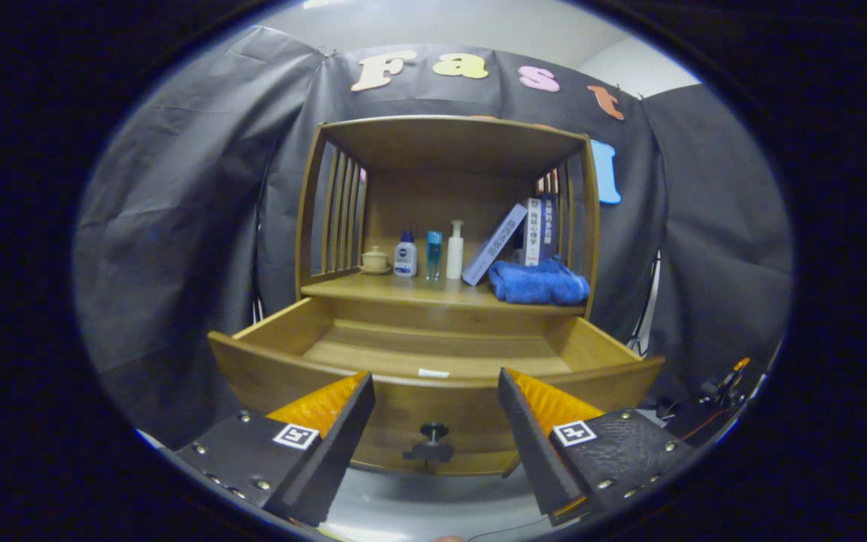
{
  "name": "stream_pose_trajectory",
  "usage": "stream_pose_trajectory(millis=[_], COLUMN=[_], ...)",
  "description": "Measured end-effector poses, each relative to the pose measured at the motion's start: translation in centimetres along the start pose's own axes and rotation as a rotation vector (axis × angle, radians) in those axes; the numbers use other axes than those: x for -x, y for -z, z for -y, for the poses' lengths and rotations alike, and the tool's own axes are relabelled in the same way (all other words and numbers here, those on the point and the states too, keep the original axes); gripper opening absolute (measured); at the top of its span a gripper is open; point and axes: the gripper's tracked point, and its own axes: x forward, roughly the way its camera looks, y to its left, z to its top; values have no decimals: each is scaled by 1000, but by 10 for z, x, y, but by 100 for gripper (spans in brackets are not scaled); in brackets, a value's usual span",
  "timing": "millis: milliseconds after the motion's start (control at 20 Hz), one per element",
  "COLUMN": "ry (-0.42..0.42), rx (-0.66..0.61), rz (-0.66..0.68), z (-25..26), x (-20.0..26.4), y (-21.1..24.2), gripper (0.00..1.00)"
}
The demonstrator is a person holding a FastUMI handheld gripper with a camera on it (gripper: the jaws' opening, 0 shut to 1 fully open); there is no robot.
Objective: Pull open the drawer, take out the items inside it, and place them on the countertop above the cabinet.
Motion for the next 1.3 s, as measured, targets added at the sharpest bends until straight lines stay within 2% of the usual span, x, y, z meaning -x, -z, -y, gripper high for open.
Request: stream_pose_trajectory(millis=[200, 300, 450, 550, 650, 700, 850, 1000, 1200, 1250, 1300], ry=[34, 44, 0, 6, -26, -9, 27, -6, 18, 29, -1], rx=[-18, -11, -21, -56, -118, -129, -120, -122, -101, -135, -177], rz=[-16, -66, -174, -299, -412, -456, -577, -745, -867, -935, -1034], z=[11, 14, 8, 11, -2, -1, 2, -8, -13, -17, -27], x=[-18, -34, -70, -94, -115, -127, -155, -164, -182, -183, -174], y=[-39, -48, -48, -33, -21, -16, 14, 54, 93, 104, 116], gripper=[97, 97, 97, 98, 100, 100, 100, 100, 98, 83, 68])
